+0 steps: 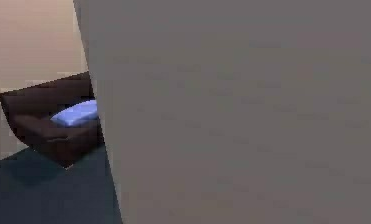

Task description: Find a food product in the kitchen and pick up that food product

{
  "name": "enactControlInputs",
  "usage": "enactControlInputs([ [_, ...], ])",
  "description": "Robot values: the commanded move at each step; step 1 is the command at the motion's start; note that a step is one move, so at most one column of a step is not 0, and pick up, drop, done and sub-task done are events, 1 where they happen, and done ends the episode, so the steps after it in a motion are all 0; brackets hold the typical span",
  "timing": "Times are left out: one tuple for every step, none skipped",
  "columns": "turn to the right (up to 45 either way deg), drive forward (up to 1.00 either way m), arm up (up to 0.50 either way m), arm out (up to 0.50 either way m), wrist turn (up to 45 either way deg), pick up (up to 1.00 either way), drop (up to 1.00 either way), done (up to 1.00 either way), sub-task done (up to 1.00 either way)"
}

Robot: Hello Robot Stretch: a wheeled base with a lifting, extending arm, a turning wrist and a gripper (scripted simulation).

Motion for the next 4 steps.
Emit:
enactControlInputs([
  [-45.0, 0.0, 0.0, 0.0, 0.0, 0.0, 0.0, 0.0, 0.0],
  [-3.0, 0.0, 0.0, 0.0, 0.0, 0.0, 0.0, 0.0, 0.0],
  [0.0, 0.9, 0.0, 0.0, 0.0, 0.0, 0.0, 0.0, 0.0],
  [6.0, 0.0, 0.0, 0.0, 0.0, 0.0, 0.0, 0.0, 0.0],
])
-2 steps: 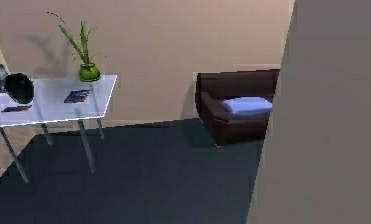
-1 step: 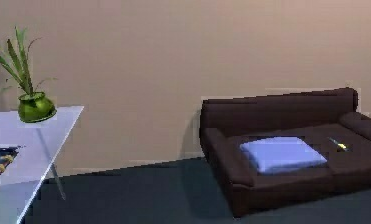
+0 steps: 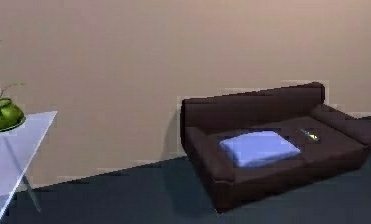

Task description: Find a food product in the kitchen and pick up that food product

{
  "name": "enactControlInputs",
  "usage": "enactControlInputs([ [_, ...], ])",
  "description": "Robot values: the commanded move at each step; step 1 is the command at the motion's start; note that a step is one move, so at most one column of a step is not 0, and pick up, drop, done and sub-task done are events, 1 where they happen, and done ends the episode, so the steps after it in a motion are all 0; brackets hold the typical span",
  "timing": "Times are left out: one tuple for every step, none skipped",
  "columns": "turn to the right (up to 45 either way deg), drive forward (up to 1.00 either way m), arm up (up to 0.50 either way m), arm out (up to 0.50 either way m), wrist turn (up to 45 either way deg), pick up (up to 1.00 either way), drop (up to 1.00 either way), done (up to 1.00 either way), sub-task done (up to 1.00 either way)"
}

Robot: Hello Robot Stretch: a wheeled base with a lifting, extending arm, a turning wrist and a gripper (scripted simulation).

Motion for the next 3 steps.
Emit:
enactControlInputs([
  [0.0, 0.3, 0.0, 0.0, 0.0, 0.0, 0.0, 0.0, 0.0],
  [45.0, 0.0, 0.0, 0.0, 0.0, 0.0, 0.0, 0.0, 0.0],
  [15.0, 0.0, 0.0, 0.0, 0.0, 0.0, 0.0, 0.0, 0.0],
])
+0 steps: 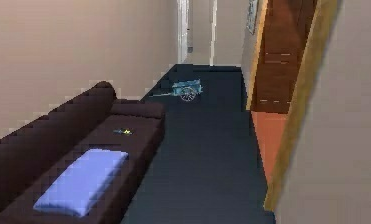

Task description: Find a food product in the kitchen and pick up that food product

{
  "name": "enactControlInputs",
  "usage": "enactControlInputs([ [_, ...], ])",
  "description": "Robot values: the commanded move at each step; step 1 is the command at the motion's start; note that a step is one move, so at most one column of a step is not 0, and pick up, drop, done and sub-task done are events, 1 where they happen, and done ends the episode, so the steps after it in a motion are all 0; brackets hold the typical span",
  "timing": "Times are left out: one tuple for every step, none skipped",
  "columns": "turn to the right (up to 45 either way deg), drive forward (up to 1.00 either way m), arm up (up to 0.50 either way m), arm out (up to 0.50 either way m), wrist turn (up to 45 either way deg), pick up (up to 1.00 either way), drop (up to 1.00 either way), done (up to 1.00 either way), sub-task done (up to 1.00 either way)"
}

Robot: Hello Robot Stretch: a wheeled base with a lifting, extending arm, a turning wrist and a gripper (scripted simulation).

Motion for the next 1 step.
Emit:
enactControlInputs([
  [0.0, 1.0, 0.0, 0.0, 0.0, 0.0, 0.0, 0.0, 0.0],
])
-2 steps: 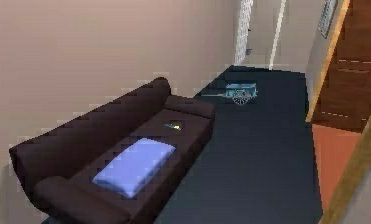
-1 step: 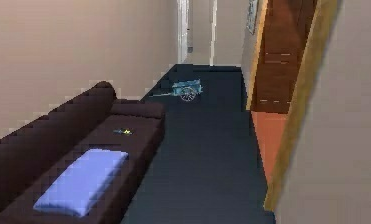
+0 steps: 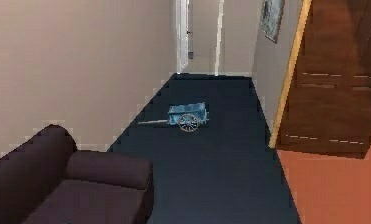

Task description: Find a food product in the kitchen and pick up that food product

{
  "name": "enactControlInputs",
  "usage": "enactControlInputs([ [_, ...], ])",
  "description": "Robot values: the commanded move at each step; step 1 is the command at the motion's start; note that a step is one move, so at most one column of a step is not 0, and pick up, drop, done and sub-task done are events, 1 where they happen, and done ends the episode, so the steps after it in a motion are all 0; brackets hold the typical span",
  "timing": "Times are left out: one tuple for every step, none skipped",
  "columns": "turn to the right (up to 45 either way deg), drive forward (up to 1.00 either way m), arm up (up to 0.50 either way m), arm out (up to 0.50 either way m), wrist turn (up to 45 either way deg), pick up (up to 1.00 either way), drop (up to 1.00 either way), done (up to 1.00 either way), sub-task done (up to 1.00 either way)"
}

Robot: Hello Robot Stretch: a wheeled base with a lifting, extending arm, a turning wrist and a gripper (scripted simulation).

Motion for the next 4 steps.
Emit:
enactControlInputs([
  [12.0, 0.0, 0.0, 0.0, 0.0, 0.0, 0.0, 0.0, 0.0],
  [3.0, 0.0, 0.0, 0.0, 0.0, 0.0, 0.0, 0.0, 0.0],
  [0.0, 0.05, 0.0, 0.0, 0.0, 0.0, 0.0, 0.0, 0.0],
  [-3.0, 0.0, 0.0, 0.0, 0.0, 0.0, 0.0, 0.0, 0.0],
])
